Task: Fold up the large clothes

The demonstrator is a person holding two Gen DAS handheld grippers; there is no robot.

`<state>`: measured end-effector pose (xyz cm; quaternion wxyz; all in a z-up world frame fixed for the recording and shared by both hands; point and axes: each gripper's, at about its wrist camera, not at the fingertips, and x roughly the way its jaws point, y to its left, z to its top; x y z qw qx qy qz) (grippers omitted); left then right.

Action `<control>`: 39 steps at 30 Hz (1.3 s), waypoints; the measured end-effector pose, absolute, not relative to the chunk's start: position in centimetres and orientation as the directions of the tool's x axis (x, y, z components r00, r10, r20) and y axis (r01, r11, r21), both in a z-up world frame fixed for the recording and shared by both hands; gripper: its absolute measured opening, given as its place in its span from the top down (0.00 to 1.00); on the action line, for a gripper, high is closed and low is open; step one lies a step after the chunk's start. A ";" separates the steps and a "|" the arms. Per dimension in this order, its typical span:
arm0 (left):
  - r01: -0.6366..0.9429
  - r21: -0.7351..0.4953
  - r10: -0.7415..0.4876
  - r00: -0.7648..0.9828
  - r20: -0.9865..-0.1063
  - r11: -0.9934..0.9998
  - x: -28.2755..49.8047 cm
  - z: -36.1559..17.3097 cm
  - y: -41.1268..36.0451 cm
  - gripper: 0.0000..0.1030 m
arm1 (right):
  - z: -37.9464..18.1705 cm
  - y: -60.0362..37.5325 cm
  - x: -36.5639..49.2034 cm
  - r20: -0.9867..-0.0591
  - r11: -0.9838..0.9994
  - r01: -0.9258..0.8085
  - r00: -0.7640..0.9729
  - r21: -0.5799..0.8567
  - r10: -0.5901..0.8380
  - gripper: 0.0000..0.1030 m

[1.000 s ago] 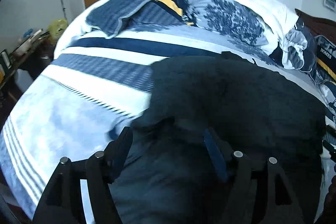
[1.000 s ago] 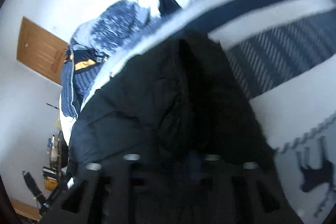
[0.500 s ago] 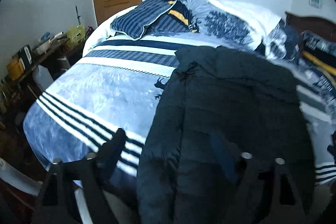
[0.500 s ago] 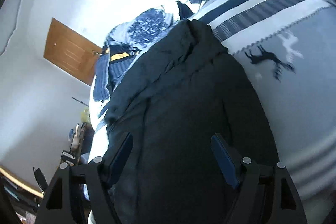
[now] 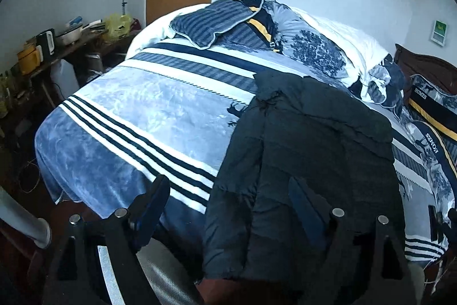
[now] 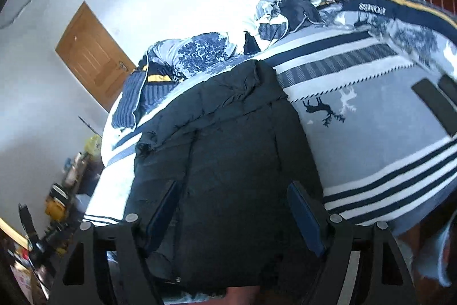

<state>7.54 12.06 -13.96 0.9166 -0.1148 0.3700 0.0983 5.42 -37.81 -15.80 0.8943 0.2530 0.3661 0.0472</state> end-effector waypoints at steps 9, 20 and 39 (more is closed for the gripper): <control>-0.233 -0.074 0.122 0.724 -0.679 0.970 7.6 -12.9 10.2 0.17 | -16.5 -37.0 6.2 -0.689 0.884 0.100 0.668 0.457 0.281 0.22; -0.275 -0.129 0.078 0.630 -0.773 0.953 9.1 -17.3 12.5 0.17 | -20.9 -39.4 6.5 -0.750 0.877 0.187 0.613 0.443 0.248 0.22; -0.221 -0.086 0.005 0.382 -0.924 0.972 12.7 -27.8 11.8 0.17 | -30.3 -39.4 8.2 -0.849 0.882 0.242 0.459 0.404 0.263 0.44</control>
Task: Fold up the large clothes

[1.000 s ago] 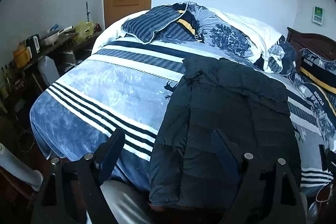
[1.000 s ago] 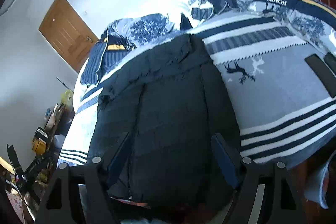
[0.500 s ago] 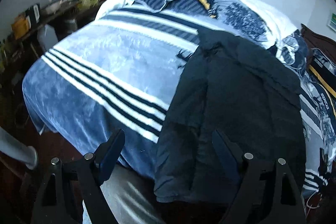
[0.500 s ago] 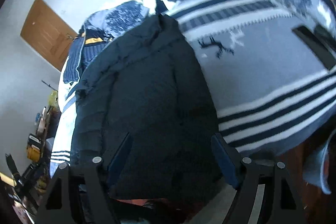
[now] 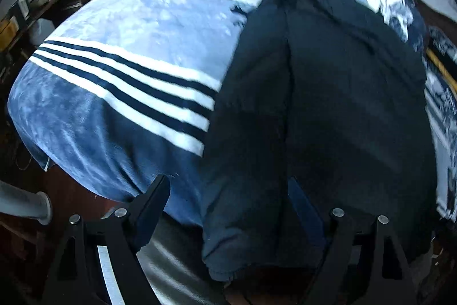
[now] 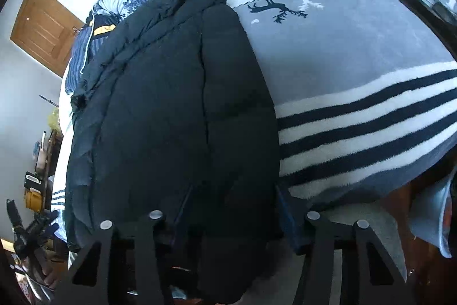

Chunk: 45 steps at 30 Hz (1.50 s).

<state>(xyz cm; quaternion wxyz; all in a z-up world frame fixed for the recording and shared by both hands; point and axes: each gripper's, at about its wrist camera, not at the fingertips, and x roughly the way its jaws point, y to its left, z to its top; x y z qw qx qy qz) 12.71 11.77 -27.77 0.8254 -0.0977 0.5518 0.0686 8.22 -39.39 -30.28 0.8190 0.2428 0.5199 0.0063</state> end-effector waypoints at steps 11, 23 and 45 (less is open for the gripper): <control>-0.168 -0.085 -0.019 0.360 -0.933 0.982 13.0 -29.6 10.3 0.84 | -31.4 -38.3 8.6 -0.860 0.884 0.200 0.397 0.422 0.320 0.90; -0.132 -0.129 -0.049 0.487 -0.872 0.983 9.2 -23.6 12.6 0.97 | -25.3 -40.4 6.4 -0.773 0.851 0.132 0.506 0.507 0.382 0.97; -0.186 -0.141 -0.087 0.271 -0.959 0.972 12.7 -31.2 10.5 0.24 | -29.5 -40.4 8.0 -0.827 0.850 0.229 0.445 0.475 0.343 0.33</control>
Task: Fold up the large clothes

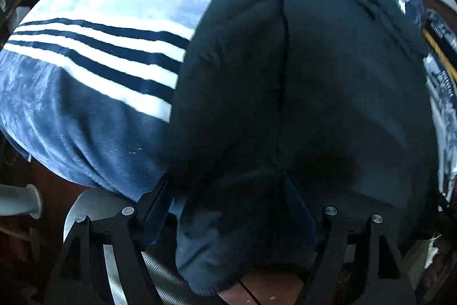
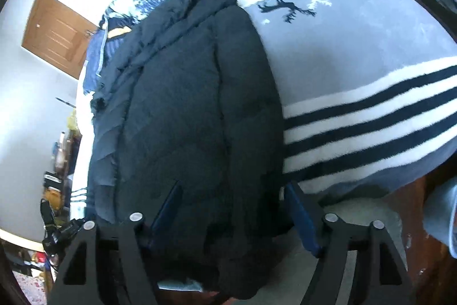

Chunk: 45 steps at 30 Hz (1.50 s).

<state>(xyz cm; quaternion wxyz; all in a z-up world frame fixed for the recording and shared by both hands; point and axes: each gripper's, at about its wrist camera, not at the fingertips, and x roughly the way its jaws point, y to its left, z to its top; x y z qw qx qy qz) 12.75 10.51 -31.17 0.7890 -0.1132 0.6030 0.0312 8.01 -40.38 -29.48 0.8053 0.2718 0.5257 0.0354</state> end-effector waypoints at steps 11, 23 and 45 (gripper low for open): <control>-0.112 -0.160 -0.101 0.409 -0.907 0.981 9.9 -27.0 9.0 0.95 | -29.6 -38.9 8.0 -0.842 0.883 0.175 0.426 0.435 0.331 0.92; -0.093 -0.359 -0.251 0.554 -0.794 0.929 4.6 -19.0 13.3 0.97 | -23.8 -41.8 3.3 -0.677 0.776 0.118 0.582 0.619 0.451 0.98; -0.047 -0.564 -0.397 0.662 -0.636 0.825 0.2 -12.3 18.2 0.98 | -14.8 -42.2 -2.2 -0.455 0.646 -0.062 0.659 0.761 0.599 0.98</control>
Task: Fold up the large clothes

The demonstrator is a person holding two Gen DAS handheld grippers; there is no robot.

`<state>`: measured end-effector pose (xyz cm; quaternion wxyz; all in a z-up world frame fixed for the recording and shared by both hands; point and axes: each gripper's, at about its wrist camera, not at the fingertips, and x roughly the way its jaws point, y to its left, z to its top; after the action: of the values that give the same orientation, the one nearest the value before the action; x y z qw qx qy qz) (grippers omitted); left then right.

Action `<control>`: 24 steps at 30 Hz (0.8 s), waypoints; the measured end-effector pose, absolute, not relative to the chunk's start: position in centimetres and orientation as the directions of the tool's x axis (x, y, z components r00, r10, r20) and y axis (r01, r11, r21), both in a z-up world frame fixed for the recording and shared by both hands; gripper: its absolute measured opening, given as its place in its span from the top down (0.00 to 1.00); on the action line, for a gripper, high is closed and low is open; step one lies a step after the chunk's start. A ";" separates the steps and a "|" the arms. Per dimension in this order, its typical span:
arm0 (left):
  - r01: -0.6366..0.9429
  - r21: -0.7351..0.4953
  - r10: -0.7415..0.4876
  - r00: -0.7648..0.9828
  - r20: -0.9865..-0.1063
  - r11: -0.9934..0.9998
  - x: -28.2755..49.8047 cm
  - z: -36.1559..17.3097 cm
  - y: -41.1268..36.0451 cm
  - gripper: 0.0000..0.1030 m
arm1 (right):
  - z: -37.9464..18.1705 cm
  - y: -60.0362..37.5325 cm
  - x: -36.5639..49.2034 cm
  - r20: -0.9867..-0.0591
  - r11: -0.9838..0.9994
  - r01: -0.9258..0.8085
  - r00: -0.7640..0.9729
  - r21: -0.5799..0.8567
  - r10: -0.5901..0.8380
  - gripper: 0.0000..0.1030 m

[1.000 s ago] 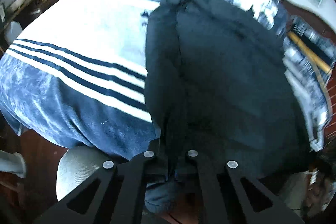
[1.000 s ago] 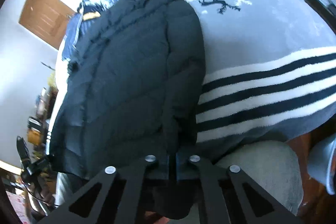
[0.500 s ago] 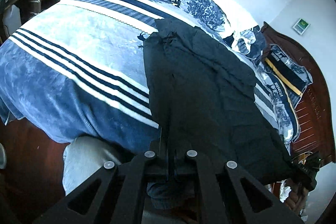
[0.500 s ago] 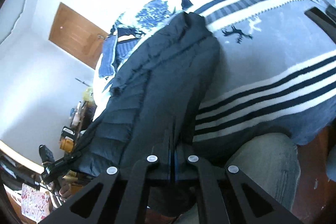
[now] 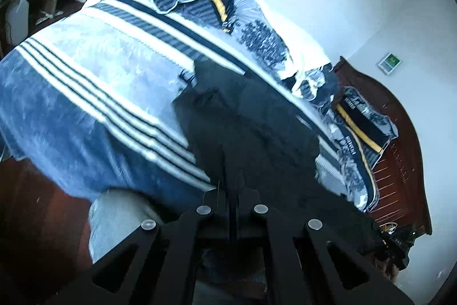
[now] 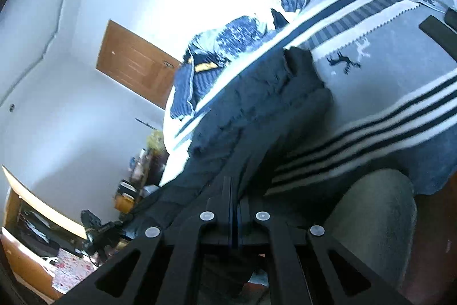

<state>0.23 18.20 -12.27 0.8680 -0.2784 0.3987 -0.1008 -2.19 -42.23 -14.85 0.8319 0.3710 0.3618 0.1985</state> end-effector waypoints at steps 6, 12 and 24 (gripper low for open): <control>0.005 -0.579 -0.434 0.667 -0.606 0.816 8.7 -10.7 18.1 0.97 | -13.7 -42.7 2.8 -0.403 0.599 -0.066 0.681 0.798 0.612 0.98; -0.012 -0.607 -0.481 0.596 -0.643 0.795 21.8 -12.7 17.9 0.97 | -14.0 -43.6 12.2 -0.436 0.580 -0.020 0.638 0.814 0.634 0.98; -0.060 -0.430 -0.323 0.570 -0.756 0.901 41.8 -20.0 14.3 0.92 | -19.2 -44.6 36.5 -0.609 0.664 0.121 0.544 0.738 0.577 0.95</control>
<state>41.79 14.32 -19.96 0.8609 -0.2093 0.4574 -0.0763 36.52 -44.58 -19.25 0.7904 0.3835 0.4555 0.1441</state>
